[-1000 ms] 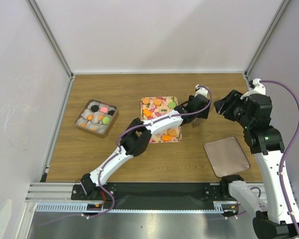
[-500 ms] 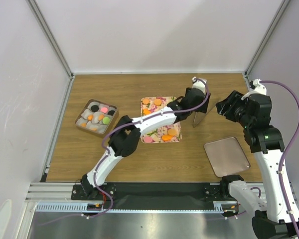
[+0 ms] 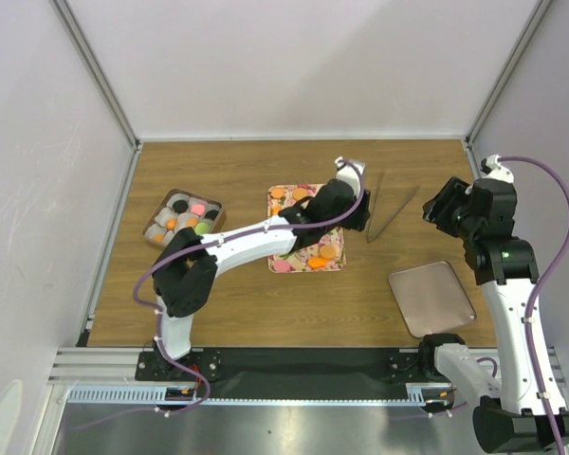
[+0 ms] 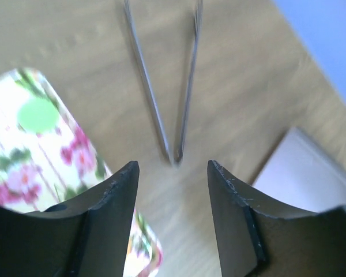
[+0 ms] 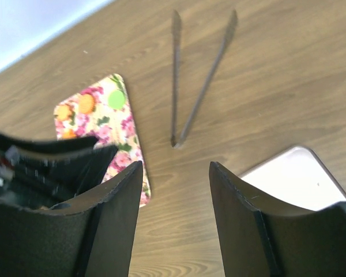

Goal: Pack the cookies

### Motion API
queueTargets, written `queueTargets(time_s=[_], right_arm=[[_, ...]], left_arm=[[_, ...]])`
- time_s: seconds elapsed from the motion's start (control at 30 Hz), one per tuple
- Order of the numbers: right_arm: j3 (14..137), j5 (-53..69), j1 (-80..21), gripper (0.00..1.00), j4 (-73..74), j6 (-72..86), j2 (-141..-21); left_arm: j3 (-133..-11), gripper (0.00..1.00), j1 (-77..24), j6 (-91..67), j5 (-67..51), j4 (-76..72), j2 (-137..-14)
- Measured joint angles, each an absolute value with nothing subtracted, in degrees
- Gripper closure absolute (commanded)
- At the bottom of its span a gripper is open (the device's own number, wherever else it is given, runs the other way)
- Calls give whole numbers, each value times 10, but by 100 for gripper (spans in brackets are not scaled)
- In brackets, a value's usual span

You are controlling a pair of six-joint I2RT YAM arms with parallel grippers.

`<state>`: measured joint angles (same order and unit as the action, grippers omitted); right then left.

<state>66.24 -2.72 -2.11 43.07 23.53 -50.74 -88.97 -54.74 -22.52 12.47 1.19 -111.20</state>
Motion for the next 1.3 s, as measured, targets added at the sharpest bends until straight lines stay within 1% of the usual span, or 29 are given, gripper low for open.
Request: queueTargets(time_s=[0.17,0.4,0.57,0.77,0.93,1.3], right_arm=[[630,-35,-14,46,432,242,-511],[619,-37,-7,45,436,255,-523],[619,-37,-6,46,436,263,-521],[619,-34,-6,46,436,270,-521],[615,-23,-6,46,434,270,-521],[598,-15,-6,46,430,270,-515]], left_arm=[[-811,47,-558,-223,83,20,-1084],[-799,49,-609,-192,50,23,-1083],[-816,52,-642,-179,36,16,-1115],[-845,53,-667,-179,52,-1,-1186],[-868,53,-673,-179,77,-11,-1230],[-910,54,-674,-179,104,-36,-1276]])
